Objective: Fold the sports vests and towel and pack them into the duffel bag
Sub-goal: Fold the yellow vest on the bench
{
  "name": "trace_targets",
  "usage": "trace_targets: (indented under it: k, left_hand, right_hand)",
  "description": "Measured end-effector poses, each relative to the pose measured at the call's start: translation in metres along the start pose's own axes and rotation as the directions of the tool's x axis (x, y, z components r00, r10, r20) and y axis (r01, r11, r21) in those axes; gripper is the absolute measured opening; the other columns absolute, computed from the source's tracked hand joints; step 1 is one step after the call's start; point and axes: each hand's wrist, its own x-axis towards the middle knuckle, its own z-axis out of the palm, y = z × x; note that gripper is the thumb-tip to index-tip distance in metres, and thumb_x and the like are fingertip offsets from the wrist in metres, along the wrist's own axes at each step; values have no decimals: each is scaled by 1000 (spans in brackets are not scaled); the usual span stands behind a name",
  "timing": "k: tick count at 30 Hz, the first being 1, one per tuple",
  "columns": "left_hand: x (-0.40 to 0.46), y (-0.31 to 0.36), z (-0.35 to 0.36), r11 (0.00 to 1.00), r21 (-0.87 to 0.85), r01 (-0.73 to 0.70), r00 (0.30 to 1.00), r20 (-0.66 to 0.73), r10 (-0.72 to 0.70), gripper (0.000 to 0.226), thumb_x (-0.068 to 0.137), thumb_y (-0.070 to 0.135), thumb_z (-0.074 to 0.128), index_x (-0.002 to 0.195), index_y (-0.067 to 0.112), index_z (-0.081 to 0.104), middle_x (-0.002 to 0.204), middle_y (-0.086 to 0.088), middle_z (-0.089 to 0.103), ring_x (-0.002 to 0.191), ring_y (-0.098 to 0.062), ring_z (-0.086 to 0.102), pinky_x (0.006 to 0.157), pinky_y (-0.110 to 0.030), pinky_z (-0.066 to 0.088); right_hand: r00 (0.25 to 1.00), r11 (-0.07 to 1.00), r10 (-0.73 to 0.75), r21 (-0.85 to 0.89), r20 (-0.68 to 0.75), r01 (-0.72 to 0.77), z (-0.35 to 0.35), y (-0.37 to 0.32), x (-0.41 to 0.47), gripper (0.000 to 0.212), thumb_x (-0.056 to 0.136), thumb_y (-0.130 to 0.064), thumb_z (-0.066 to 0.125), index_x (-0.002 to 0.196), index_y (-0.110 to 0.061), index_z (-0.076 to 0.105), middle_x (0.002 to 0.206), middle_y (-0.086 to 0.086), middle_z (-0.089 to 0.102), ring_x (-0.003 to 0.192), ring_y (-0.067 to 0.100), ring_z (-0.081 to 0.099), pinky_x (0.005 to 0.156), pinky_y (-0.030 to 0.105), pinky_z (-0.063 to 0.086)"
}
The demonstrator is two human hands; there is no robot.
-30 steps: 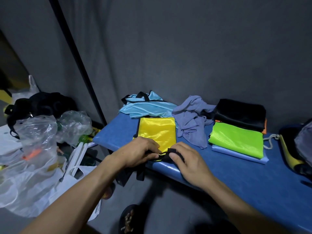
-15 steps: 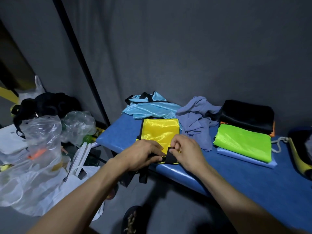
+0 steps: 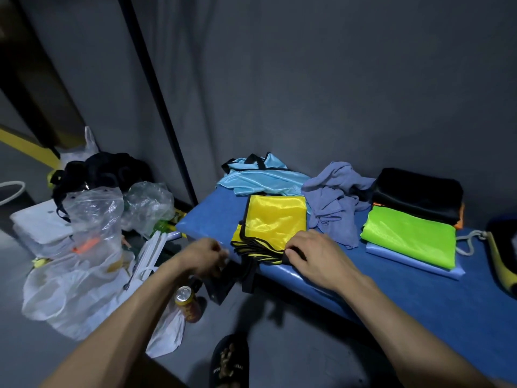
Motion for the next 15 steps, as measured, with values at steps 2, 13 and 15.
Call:
trace_targets:
  k: [2, 13, 15]
  left_hand:
    - [-9, -7, 14, 977, -173, 123, 977, 193, -89, 30, 108, 30, 50, 102, 4, 64, 92, -11, 75, 78, -24, 74, 65, -38, 60]
    - [-17, -5, 44, 680, -681, 271, 927, 375, 5, 24, 107, 17, 47, 118, 6, 65, 108, -14, 74, 108, -35, 71, 96, -52, 57]
    - [-21, -1, 50, 637, -731, 245, 946, 324, 8, 15, 105, 11, 49, 105, 6, 63, 98, -17, 74, 91, -32, 74, 83, -48, 62]
  right_hand:
    - [1000, 1000, 7, -10, 4, -7, 0, -1, -1, 35, 100, -39, 41, 104, -22, 71, 104, -3, 68, 96, 24, 57, 84, 40, 48]
    - [1000, 997, 13, -75, -11, -14, 4, -5, -5, 30, 106, -38, 41, 114, -26, 68, 110, -4, 64, 104, 23, 55, 84, 38, 41]
    - [999, 997, -10, -78, -33, 7, 6, -4, -6, 28, 106, -37, 43, 116, -27, 67, 108, -4, 66, 102, 24, 57, 82, 39, 42]
